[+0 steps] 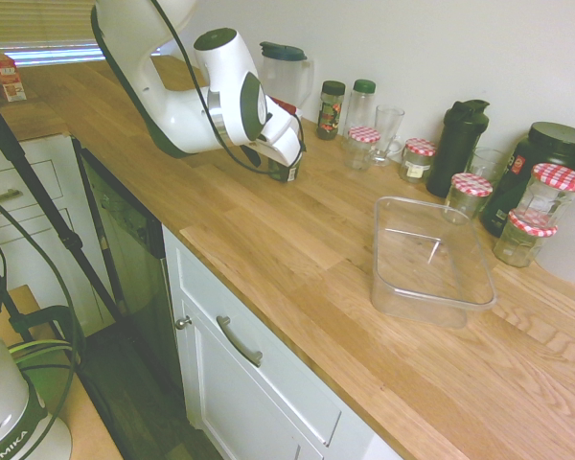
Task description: Put the cereal into the container
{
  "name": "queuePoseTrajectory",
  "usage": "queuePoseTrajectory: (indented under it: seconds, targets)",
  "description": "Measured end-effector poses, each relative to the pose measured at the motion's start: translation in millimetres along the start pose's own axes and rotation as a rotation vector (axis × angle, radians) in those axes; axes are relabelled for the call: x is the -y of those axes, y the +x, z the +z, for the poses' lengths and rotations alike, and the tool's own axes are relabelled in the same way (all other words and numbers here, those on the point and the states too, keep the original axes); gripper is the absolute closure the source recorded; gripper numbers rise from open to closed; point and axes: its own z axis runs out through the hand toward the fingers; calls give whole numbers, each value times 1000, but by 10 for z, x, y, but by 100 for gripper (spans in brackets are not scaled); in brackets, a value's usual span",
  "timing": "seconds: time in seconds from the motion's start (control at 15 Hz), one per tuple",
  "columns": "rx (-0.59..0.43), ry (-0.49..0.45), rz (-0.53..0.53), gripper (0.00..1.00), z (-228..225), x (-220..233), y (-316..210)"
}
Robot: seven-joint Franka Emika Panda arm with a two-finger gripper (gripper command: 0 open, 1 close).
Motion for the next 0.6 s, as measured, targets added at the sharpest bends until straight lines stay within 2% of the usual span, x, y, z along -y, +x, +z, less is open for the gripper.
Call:
queuePoseTrajectory:
  seconds: [0.33,0.6]
  targets:
    - [-21,34,-3,0,231,167,-25]
    - [-45,55,-5,0,221,252,-34]
